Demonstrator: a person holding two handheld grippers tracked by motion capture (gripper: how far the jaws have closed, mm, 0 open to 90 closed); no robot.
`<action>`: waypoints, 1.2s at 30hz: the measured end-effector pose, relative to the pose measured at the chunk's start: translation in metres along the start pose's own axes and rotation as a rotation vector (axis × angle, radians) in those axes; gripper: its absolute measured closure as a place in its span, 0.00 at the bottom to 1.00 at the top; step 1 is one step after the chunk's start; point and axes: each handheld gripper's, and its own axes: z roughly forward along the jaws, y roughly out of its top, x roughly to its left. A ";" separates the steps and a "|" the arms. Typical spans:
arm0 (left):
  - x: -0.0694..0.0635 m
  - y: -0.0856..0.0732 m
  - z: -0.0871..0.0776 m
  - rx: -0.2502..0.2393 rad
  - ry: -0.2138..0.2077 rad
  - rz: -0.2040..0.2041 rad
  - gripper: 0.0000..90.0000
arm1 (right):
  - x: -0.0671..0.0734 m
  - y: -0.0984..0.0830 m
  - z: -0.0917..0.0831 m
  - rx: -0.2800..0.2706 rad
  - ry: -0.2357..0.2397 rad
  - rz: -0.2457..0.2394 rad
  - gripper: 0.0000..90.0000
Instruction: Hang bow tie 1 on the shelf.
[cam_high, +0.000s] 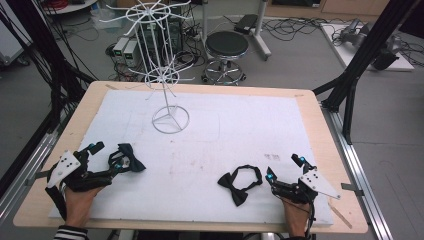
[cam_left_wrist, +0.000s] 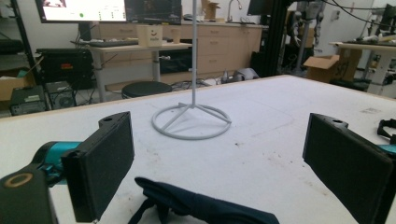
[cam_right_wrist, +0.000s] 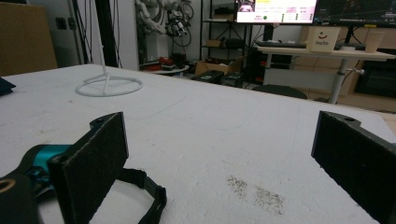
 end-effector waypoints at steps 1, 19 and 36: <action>0.002 0.006 0.003 0.014 -0.022 0.007 0.10 | 0.000 0.000 0.000 0.000 -0.002 -0.001 0.03; 0.013 0.041 0.030 0.214 -0.195 0.123 0.10 | 0.001 0.000 0.000 -0.003 -0.006 0.000 0.03; 0.034 0.059 0.050 0.409 -0.406 0.167 0.10 | 0.002 0.000 0.000 0.004 -0.015 0.005 0.03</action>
